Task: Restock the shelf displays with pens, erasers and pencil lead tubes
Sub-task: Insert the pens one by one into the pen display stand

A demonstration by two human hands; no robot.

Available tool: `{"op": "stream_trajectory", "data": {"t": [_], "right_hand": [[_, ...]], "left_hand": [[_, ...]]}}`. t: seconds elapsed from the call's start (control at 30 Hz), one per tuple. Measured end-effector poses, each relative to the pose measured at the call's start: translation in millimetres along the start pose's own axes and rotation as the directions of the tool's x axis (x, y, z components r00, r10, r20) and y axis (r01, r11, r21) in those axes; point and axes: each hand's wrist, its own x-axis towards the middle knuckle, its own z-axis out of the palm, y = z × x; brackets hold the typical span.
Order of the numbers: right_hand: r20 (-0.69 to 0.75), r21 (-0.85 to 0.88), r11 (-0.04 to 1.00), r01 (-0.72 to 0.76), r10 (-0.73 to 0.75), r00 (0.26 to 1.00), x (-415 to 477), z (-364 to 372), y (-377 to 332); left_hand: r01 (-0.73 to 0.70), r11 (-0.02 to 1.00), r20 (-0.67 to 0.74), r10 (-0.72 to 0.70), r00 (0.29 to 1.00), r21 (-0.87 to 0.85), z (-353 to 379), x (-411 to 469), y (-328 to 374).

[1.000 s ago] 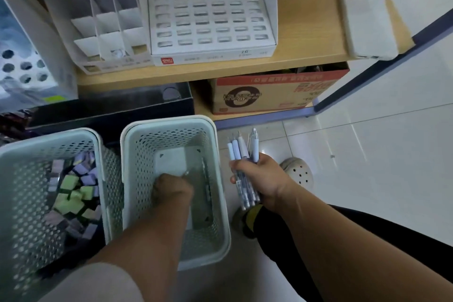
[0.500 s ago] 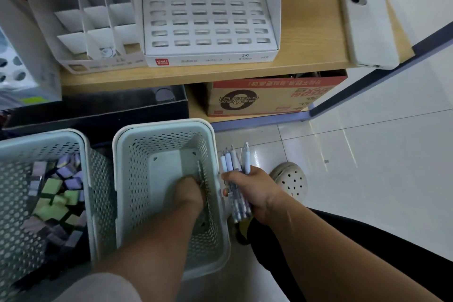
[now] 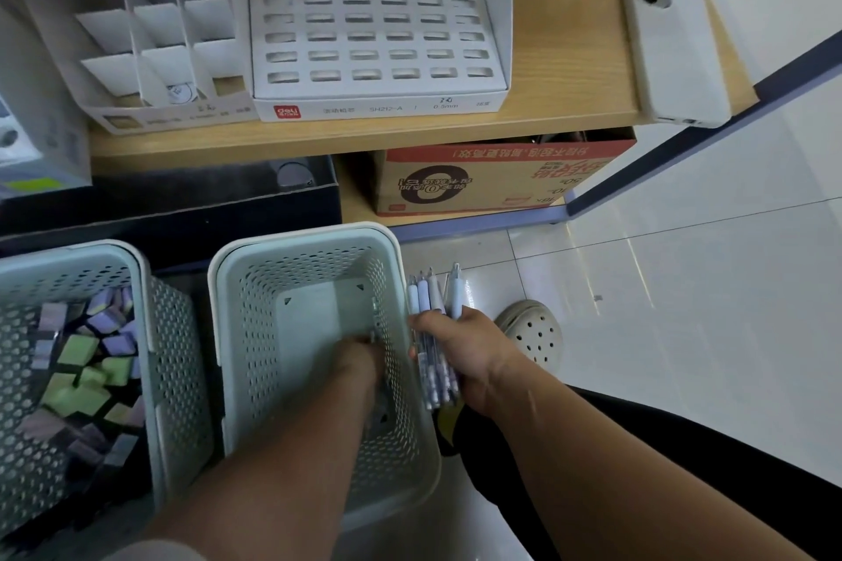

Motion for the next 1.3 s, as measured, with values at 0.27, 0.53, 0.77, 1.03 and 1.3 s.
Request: {"op": "stream_trajectory", "data": {"t": [0.27,0.53,0.77,1.03,1.3], "right_hand": [[-0.017,-0.013,0.999,0.048,-0.048,0.999,-12.1,0.5,-6.5],[-0.022,-0.128,0.968,0.215,-0.219,0.975,-78.5,18.1,-55.8],[0.174,-0.249,0.904,0.347,-0.311,0.934,-174.4,82.5,-109.3],[0.347,-0.105,0.889,0.446,-0.388,0.854,-238.5,150.2,-125.7],[0.35,-0.087,0.891,0.447,-0.392,0.851,-212.4,197.4,-128.1]], "left_hand": [[-0.134,0.979,0.049,0.144,0.988,-0.154,-28.5,-65.5,24.4],[-0.525,0.818,0.398,0.412,0.82,0.236,-121.5,-189.4,88.0],[-0.606,0.795,0.277,0.58,0.766,0.011,-232.0,-327.8,133.9],[-0.674,0.718,0.115,0.694,0.71,-0.175,-286.5,-415.3,134.8],[-0.742,0.64,-0.199,0.714,0.671,-0.202,-293.3,-379.5,145.4]]}}
